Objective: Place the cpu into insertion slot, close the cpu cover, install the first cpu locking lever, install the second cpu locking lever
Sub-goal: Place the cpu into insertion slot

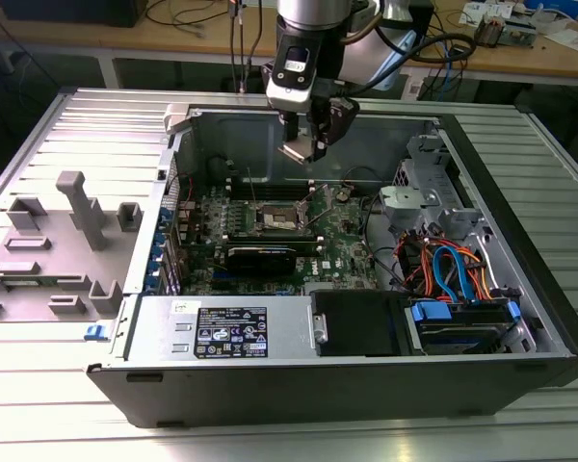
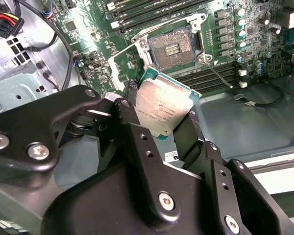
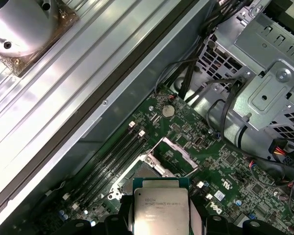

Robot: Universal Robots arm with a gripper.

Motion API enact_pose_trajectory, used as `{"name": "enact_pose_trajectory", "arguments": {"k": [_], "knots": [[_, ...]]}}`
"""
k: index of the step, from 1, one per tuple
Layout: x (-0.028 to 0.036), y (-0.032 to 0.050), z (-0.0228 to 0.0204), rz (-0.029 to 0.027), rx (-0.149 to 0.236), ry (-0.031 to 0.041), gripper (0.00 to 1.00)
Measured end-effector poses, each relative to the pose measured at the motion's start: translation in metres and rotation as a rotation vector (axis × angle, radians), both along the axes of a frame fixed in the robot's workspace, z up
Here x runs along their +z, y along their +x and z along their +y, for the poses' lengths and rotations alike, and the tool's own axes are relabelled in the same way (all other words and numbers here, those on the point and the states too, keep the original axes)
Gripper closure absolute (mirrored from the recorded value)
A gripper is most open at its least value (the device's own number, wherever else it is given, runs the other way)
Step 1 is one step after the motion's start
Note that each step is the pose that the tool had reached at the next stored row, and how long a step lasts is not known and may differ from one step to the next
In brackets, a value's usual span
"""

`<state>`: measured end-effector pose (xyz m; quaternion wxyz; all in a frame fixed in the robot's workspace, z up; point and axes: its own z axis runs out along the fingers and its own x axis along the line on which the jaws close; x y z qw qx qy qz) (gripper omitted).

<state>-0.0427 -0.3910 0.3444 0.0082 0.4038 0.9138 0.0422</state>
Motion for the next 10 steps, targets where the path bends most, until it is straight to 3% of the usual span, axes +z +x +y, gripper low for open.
{"name": "enact_pose_trajectory", "arguments": {"k": [10], "knots": [[-0.0001, -0.0004, 0.0, 0.0, 0.0, -0.0001, 0.46]]}}
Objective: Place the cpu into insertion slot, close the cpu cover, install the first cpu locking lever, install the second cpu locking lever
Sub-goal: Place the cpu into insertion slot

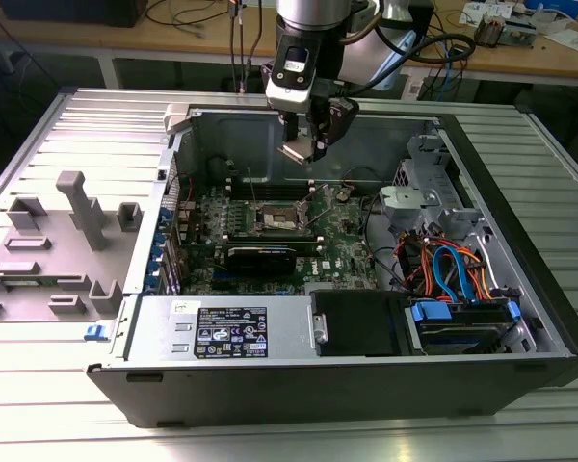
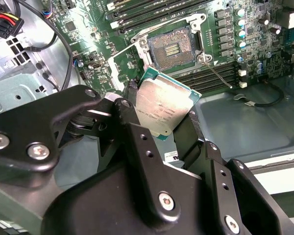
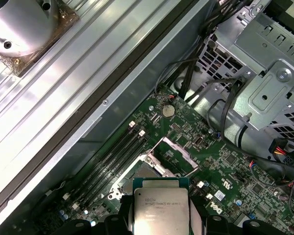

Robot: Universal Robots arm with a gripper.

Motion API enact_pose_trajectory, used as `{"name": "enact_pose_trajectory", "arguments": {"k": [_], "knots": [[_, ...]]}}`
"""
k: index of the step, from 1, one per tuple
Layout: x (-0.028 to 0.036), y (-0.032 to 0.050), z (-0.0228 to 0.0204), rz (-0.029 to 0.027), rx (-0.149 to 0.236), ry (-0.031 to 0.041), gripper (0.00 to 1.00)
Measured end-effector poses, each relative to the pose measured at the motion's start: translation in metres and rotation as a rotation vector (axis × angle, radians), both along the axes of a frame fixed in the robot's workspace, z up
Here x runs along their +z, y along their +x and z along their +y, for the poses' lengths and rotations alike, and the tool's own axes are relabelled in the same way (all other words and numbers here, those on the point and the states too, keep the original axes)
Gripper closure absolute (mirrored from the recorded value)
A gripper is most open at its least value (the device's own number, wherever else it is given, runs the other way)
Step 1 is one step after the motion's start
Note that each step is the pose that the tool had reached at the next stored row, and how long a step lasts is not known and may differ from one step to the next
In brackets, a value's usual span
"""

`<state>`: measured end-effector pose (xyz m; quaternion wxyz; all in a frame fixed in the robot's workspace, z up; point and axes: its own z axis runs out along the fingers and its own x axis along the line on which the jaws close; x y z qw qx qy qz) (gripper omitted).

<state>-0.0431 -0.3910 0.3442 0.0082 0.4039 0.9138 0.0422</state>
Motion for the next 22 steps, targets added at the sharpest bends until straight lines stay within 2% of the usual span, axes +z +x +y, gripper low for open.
{"name": "enact_pose_trajectory", "arguments": {"k": [5, 16, 22], "knots": [[-0.0001, 0.0, 0.0, 0.0, -0.008, 0.0002, 0.46], [-0.0006, 0.0, 0.0, 0.0, -0.108, 0.0001, 0.46], [-0.0006, -0.0001, 0.0, 0.0, -0.134, 0.0, 0.46]]}}
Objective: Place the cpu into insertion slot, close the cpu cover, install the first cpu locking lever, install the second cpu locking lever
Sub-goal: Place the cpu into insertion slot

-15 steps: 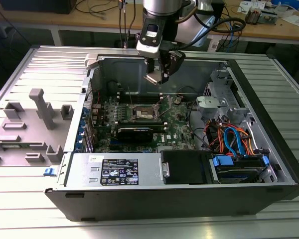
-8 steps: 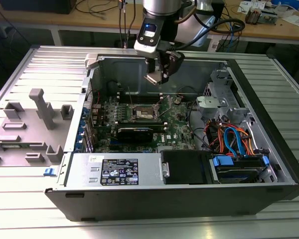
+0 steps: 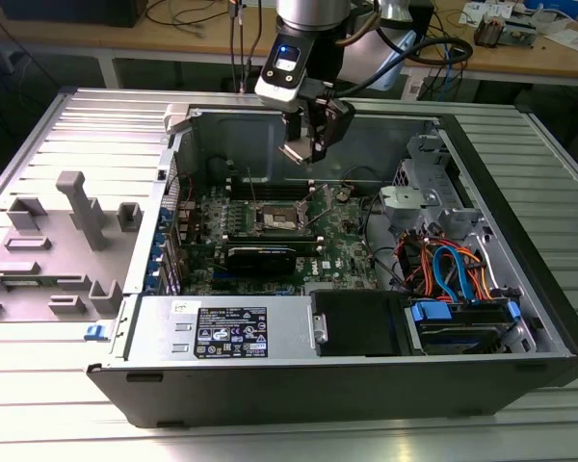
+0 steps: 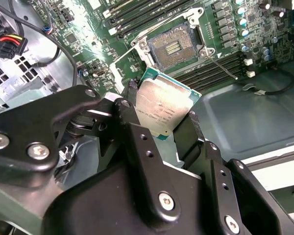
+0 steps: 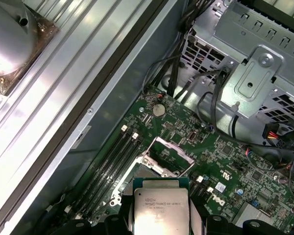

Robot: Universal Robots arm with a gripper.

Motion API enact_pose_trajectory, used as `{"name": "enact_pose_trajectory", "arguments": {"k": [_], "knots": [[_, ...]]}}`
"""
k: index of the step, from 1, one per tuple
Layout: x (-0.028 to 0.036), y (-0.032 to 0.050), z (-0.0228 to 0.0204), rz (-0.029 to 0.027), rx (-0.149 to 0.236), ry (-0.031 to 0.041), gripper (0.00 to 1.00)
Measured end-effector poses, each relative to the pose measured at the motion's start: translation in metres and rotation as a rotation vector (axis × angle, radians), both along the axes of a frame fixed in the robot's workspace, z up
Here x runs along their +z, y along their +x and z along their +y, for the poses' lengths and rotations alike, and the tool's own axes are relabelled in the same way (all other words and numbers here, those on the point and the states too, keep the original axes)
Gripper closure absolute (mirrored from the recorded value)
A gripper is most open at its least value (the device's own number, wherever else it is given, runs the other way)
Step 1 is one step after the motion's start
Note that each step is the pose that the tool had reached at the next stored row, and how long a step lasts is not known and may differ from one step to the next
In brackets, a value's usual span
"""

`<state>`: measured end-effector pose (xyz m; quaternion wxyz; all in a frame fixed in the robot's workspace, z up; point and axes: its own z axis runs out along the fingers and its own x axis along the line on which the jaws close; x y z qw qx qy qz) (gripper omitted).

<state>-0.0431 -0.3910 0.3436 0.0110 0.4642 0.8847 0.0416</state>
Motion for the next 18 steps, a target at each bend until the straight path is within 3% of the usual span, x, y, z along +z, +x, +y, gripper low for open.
{"name": "enact_pose_trajectory", "arguments": {"k": [14, 18], "knots": [[0.0, 0.0, 0.0, -0.0001, -0.002, 0.0, 0.46], [-0.0005, 0.0, 0.0, -0.0001, -0.04, 0.0001, 0.46]]}}
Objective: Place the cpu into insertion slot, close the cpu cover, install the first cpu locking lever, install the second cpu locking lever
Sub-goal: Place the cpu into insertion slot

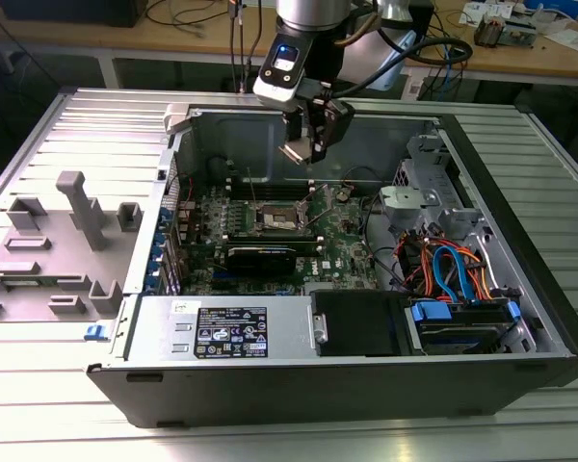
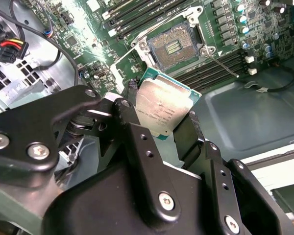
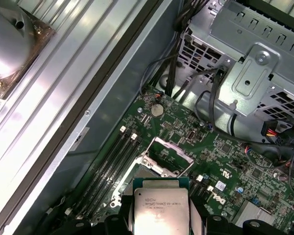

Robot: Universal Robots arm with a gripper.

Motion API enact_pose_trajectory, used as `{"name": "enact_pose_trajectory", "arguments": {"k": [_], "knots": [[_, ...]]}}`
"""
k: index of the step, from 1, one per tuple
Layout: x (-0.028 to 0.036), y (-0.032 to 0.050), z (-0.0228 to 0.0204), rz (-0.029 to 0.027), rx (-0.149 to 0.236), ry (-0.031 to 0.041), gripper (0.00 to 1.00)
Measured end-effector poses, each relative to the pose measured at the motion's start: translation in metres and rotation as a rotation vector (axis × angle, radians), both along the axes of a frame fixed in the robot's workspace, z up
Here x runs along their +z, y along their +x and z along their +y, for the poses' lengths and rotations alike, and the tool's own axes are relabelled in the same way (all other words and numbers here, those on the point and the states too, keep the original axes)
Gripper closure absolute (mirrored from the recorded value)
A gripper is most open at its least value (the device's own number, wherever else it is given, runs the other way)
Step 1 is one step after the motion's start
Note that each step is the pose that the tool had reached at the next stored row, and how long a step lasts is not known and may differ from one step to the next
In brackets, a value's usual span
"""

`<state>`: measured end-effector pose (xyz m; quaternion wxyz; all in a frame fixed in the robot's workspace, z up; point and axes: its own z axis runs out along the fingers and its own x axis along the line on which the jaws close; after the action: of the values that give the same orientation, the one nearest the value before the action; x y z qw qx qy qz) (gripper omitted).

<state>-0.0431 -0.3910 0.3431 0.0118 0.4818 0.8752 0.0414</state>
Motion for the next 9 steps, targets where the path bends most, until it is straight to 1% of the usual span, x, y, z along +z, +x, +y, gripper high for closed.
{"name": "enact_pose_trajectory", "arguments": {"k": [9], "knots": [[-0.0022, -0.0005, 0.0, 0.0001, -0.105, 0.0, 0.46]]}}
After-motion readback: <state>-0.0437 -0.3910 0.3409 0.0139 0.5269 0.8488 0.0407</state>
